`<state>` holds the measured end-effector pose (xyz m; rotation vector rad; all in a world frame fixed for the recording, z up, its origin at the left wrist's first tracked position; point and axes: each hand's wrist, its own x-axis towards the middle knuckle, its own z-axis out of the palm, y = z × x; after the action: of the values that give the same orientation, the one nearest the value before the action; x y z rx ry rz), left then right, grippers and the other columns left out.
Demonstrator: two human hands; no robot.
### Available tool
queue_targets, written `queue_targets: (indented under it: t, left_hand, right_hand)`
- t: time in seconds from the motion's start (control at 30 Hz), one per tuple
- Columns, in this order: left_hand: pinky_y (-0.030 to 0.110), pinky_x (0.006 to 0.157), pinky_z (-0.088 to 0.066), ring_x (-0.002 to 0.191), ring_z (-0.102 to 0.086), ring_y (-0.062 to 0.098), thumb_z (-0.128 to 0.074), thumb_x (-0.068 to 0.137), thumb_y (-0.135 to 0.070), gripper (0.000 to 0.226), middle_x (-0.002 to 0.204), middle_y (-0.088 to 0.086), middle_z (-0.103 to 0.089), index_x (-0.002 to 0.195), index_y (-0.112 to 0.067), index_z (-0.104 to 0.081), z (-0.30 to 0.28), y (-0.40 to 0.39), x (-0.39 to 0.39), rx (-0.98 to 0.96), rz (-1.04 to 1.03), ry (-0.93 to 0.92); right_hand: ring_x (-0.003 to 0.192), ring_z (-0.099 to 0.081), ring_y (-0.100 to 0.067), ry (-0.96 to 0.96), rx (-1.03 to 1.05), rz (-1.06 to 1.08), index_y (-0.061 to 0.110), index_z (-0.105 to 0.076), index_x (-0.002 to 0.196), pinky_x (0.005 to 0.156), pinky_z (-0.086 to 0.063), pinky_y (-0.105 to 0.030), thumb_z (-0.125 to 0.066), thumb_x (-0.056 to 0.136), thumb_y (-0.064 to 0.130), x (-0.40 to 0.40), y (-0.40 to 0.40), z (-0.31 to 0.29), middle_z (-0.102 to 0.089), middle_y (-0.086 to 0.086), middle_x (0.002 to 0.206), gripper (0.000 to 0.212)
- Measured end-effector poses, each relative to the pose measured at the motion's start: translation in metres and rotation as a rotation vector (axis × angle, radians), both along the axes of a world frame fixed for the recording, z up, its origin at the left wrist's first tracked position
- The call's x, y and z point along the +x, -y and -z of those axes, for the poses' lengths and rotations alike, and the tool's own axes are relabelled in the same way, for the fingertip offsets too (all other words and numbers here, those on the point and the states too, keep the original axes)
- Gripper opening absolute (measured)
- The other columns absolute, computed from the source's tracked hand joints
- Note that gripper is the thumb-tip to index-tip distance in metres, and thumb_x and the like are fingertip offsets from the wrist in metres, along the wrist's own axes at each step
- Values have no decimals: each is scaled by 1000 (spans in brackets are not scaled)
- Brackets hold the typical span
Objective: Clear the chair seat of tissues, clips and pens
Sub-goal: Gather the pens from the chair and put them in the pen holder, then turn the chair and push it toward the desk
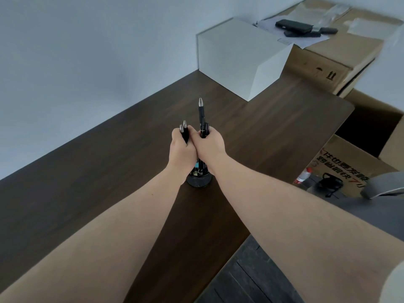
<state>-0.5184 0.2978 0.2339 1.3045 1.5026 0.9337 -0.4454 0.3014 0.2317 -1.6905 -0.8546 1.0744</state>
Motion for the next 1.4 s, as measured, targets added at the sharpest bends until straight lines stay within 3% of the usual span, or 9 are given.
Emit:
queue_targets:
  t: [0.1,0.27,0.4,0.47,0.57,0.67,1.07,1.27,1.4]
  left_hand:
    - [29,66,-44,76,-48,14,-41,96,-11,7,82,-4,-48,102,-9,-40,1,1,-2,11,31,-67]
    - [38,94,-49,107,-55,22,-44,90,-3,46,122,7,-54,133,-19,-35,0,4,-6,17,84,-121]
    - [36,91,-50,112,-54,23,-45,83,10,63,120,2,-51,136,-22,-35,-5,5,-8,12,129,-133]
    - [37,95,-50,119,-50,23,-46,81,10,65,131,3,-48,137,-21,-37,-9,7,-9,11,145,-161]
    - [32,112,-34,136,-36,18,-50,83,5,67,148,1,-36,143,-20,-33,-11,8,-12,41,159,-229]
    - [33,119,-19,147,-17,16,-57,87,-7,69,158,-1,-20,148,-21,-27,-16,9,-15,105,196,-339]
    - [40,119,-14,149,-8,18,-56,91,-26,67,160,-4,-15,149,-27,-23,-48,73,17,164,316,-497]
    - [36,120,-13,148,-11,15,-56,91,-30,66,160,-4,-16,149,-27,-23,-54,159,66,138,355,-538]
    - [41,121,-15,148,-12,18,-54,93,-29,66,160,-4,-14,149,-28,-20,-49,237,123,96,432,-538]
  right_hand:
    - [71,-54,-18,36,4,-19,20,-46,70,75,-50,-38,-65,86,38,0,2,4,-52,5,69,31]
    - [85,-59,-17,139,53,-95,13,-55,104,78,-50,-32,-67,86,34,4,8,0,-60,1,90,30]
    - [100,-60,-18,240,45,-166,18,-51,123,79,-48,-26,-66,87,27,9,12,-5,-63,-3,110,40]
    - [115,-56,-18,268,50,-174,19,-48,130,85,-44,-25,-66,87,27,12,14,-7,-60,-3,124,47]
    - [132,-44,-16,326,77,-188,20,-43,138,100,-40,-30,-66,87,27,16,19,-10,-51,0,141,57]
    - [137,-39,-16,407,91,-197,19,-39,142,108,-36,-32,-65,87,29,23,29,-14,-45,3,147,62]
    - [146,-23,-15,498,4,-142,27,-25,149,117,-27,-39,-57,91,42,97,123,-29,-28,6,157,68]
    - [147,-19,-16,464,9,-161,28,-20,150,118,-25,-41,-57,90,46,152,213,-22,-24,5,158,73]
    - [147,-20,-19,458,-53,-149,29,-17,150,117,-27,-46,-55,90,48,207,299,-12,-21,4,159,74]
